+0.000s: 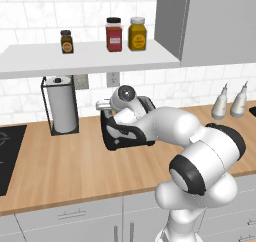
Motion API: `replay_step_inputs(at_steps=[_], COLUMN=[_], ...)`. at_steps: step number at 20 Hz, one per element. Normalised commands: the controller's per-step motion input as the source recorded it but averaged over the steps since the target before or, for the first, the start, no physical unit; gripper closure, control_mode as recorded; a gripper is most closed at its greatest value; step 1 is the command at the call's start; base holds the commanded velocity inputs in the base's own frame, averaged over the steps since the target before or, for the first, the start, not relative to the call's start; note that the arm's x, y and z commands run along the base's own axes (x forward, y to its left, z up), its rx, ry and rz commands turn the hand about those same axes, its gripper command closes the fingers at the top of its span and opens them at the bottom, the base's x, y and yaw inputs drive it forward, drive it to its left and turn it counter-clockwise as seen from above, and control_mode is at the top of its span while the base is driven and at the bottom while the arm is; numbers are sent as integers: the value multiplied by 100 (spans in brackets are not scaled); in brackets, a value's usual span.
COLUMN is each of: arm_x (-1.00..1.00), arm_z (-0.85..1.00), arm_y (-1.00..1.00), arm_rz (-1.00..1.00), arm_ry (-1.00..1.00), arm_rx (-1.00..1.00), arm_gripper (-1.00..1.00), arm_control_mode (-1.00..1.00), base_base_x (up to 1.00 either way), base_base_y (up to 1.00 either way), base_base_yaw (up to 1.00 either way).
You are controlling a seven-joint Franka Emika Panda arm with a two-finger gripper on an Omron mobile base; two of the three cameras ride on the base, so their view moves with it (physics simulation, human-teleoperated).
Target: Start the toaster. Once the lever pops up, take the bread to the plate on the dining counter.
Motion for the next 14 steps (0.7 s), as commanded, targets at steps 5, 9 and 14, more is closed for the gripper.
replay_step_inputs(at_steps=[5, 9, 14], arm_x=[0, 0, 0], arm_z=[0, 0, 0], arm_y=[0, 0, 0], arm_rz=[0, 0, 0], arm_ry=[0, 0, 0], arm_rx=[0, 0, 0], arm_gripper=[-100, -100, -100], arm_control_mode=[-100, -100, -100], base_base_x=[0, 0, 0], base_base_y=[0, 0, 0], base_base_yaw=[0, 0, 0])
